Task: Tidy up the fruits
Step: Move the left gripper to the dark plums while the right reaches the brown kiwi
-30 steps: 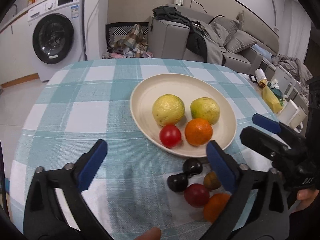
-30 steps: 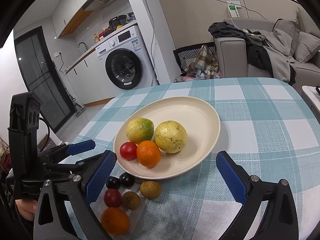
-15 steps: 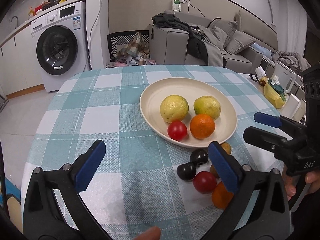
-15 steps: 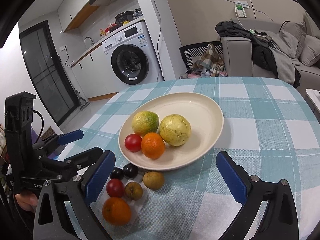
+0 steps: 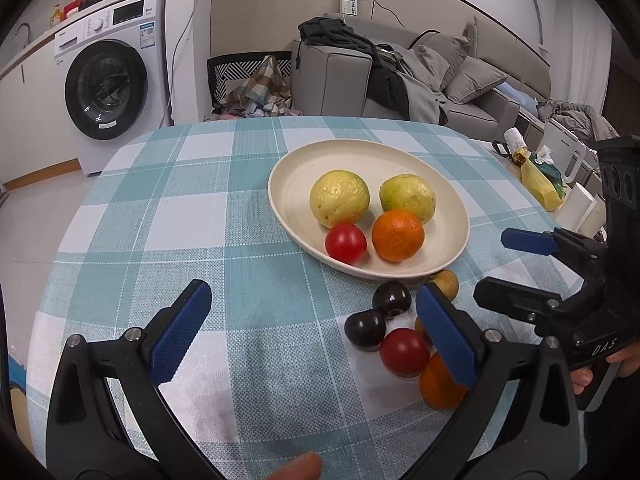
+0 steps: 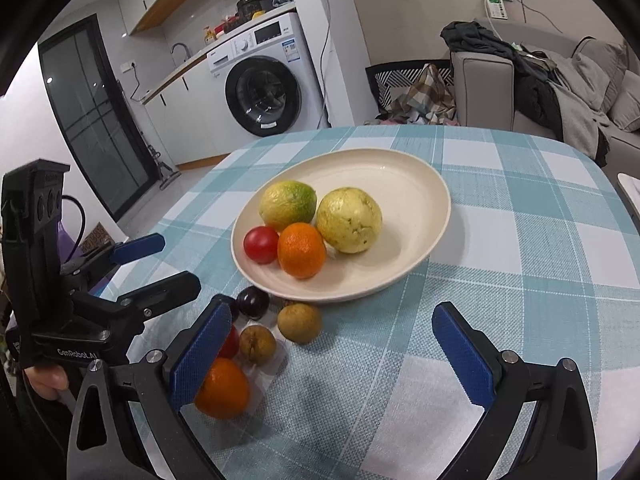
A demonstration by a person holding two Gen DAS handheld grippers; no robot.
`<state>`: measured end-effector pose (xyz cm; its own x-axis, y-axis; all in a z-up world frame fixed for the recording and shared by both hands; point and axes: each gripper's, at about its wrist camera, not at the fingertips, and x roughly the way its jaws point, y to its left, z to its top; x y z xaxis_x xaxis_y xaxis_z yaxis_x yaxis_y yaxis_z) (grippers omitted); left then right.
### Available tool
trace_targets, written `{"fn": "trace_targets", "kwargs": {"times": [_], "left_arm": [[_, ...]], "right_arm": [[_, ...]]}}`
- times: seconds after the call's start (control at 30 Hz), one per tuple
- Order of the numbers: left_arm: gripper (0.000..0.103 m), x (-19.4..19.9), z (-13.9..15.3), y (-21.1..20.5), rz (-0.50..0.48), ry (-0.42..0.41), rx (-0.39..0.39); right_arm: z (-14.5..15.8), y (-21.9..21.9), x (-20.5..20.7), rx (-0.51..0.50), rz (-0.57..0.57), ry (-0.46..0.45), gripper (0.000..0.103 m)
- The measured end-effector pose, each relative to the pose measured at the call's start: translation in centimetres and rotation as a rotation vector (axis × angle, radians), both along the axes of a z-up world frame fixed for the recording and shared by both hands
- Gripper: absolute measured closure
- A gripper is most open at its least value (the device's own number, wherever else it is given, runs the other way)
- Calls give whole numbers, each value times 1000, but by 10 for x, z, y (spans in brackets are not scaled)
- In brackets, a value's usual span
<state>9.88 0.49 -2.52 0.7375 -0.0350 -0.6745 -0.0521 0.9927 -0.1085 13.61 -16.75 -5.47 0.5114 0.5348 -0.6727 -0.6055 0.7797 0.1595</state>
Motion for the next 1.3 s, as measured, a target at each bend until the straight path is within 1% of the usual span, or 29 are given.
{"fn": "trace_targets", "kwargs": {"times": [0.07, 0.17, 0.27, 0.37, 0.43, 0.57, 0.63, 0.67, 0.73, 0.8, 0.9, 1.0, 1.03, 1.1, 1.3], "left_arm": [[1, 0, -2, 1, -5, 7, -3], [1, 1, -6, 2, -12, 22, -21], [1, 1, -6, 3, -17, 23, -31], [1, 1, -7, 3, -13, 29, -27], [1, 1, -9, 3, -13, 36, -27], [2, 4, -12, 4, -9, 52, -33], [4, 5, -13, 5, -6, 54, -38], [7, 5, -14, 6, -4, 58, -43], [13, 8, -16, 9, -2, 71, -58], [20, 9, -18, 10, -4, 82, -69], [24, 11, -21, 11, -11, 92, -75], [25, 12, -23, 9, -26, 96, -79], [25, 13, -24, 8, -31, 96, -79], [27, 13, -25, 6, -43, 100, -79], [27, 12, -25, 6, -51, 100, -90]], "right_arm": [[0, -1, -1, -14, -2, -10, 0], [-3, -4, 2, 9, 9, 38, 0], [-6, -4, 3, 20, 18, 63, 2], [-10, -2, 2, 18, 34, 80, 10], [-13, 1, 2, 17, 44, 95, 18], [-18, 3, 3, 26, 42, 116, 25], [-19, 3, 4, 42, 38, 128, 32], [-20, 3, 4, 45, 34, 130, 34], [-21, 5, 5, 46, 32, 140, 41], [-21, 7, 4, 44, 37, 142, 43], [-21, 10, 3, 52, 47, 152, 47], [-21, 14, 4, 51, 51, 148, 52], [-21, 14, 5, 56, 52, 153, 56], [-21, 15, 7, 67, 54, 166, 59], [-22, 12, 12, 104, 57, 209, 69]]}}
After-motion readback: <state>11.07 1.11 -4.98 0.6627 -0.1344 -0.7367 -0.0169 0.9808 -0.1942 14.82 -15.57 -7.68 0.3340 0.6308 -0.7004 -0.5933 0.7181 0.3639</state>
